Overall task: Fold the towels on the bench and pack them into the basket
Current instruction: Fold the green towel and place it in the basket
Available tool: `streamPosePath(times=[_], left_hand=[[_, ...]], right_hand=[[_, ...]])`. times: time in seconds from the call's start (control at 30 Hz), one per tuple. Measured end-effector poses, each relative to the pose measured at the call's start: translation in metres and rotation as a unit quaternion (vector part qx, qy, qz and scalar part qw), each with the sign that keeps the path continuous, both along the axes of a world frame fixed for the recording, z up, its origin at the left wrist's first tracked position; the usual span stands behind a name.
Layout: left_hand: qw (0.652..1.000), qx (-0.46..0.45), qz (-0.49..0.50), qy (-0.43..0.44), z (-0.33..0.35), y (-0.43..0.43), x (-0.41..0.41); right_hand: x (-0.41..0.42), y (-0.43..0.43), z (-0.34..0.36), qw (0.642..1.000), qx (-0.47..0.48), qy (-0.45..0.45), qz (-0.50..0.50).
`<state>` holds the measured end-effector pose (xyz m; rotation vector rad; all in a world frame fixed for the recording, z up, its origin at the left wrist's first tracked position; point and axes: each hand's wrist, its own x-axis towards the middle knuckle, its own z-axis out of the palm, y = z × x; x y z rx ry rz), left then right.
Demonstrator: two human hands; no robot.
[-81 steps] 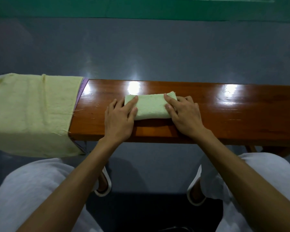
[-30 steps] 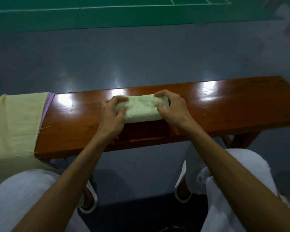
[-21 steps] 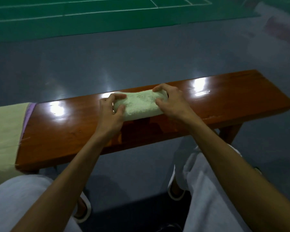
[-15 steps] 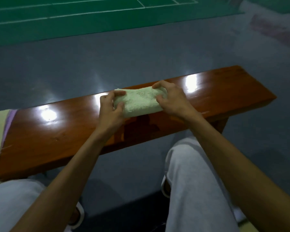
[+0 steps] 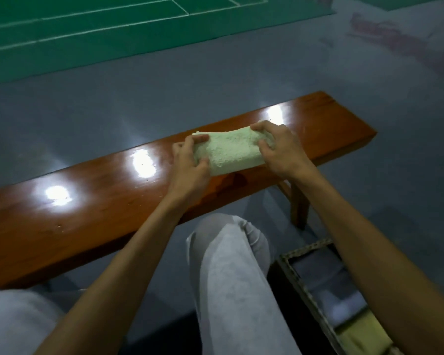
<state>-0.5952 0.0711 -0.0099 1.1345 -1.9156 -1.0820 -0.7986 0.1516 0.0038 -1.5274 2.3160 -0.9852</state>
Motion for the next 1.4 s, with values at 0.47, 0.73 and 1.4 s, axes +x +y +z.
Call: streamPosePath(times=[0.47,0.73,1.4], left_hand=[[0.995,0.033,-0.058,-0.07,-0.015,0.09,-0.112],[0.979,0.164,-0.053,-0.107,-0.085,0.163,-0.182],[0.878,0.401,0.018,-0.262,-0.281,0.395,-0.188]], right_hand=[[-0.09,0.112,-0.039,0.993,0.032,-0.014,-0.115],[-0.133,0.21,-0.1,0.978,0.088,-0.071,-0.176],[-0.102,0.411,-0.29,0.92,0.366,-0.011,-0.142]])
